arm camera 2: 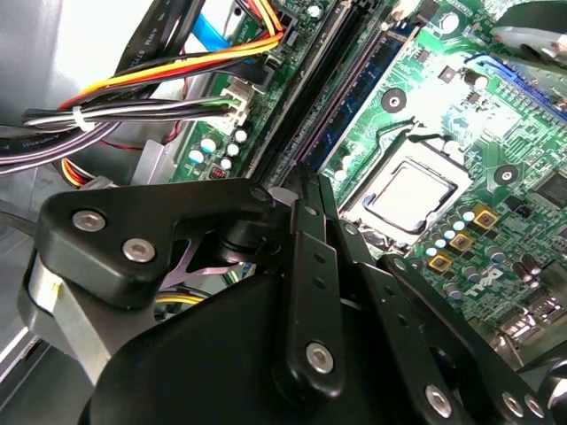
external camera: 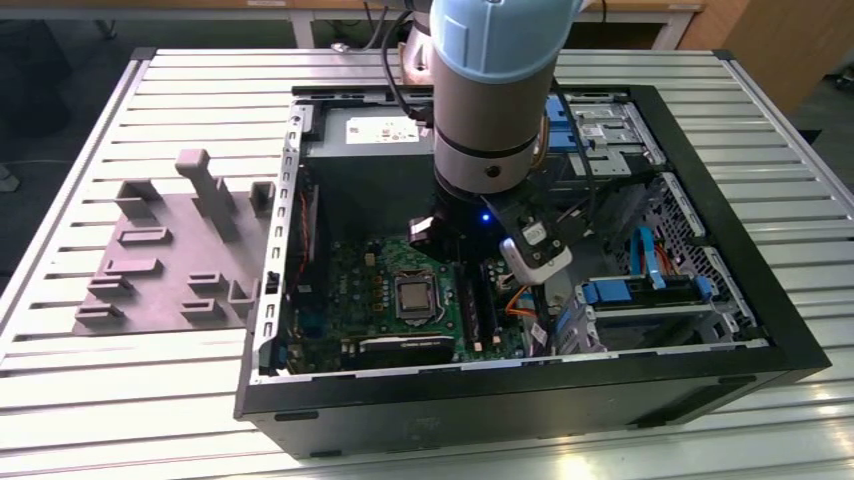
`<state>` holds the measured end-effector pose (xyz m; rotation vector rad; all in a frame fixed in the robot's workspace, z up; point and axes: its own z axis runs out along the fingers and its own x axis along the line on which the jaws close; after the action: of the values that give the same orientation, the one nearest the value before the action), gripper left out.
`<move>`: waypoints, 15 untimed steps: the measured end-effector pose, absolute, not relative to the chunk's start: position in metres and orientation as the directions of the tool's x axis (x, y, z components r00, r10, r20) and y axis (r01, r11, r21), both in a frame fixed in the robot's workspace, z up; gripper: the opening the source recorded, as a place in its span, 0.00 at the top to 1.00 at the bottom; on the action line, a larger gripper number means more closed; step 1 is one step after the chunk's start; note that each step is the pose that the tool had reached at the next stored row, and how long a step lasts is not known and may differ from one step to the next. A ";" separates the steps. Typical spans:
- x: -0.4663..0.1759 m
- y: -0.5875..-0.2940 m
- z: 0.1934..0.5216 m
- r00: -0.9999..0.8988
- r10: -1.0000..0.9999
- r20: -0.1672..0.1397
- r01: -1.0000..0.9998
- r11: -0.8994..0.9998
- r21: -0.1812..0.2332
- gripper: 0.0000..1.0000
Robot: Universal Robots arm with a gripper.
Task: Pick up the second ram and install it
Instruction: 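Insert the second ram into the second slot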
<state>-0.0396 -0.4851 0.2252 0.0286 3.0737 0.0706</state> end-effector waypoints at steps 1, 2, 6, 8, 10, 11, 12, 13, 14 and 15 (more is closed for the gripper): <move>-0.040 -0.485 0.225 -0.998 0.021 -0.066 0.018 0.999 0.047 0.88; -0.040 -0.485 0.225 -0.998 0.022 -0.067 0.019 0.999 0.047 0.88; -0.040 -0.485 0.225 -0.998 0.022 -0.066 0.019 0.999 0.047 0.88; -0.040 -0.485 0.225 -0.998 0.023 -0.066 0.020 0.999 0.047 0.88; -0.040 -0.485 0.225 -0.997 0.033 -0.067 0.030 0.998 0.047 0.88; -0.039 -0.485 0.225 -0.997 0.039 -0.067 0.036 0.998 0.047 0.88; -0.039 -0.485 0.225 -0.997 0.044 -0.066 0.041 0.998 0.047 0.88; -0.039 -0.485 0.225 -0.997 0.047 -0.067 0.044 0.998 0.047 0.88; -0.040 -0.485 0.225 -0.997 0.048 -0.067 0.044 0.998 0.047 0.88; -0.040 -0.485 0.225 -0.997 0.048 -0.067 0.045 0.998 0.047 0.88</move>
<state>-0.0395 -0.4851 0.2252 0.0709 3.0724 0.0694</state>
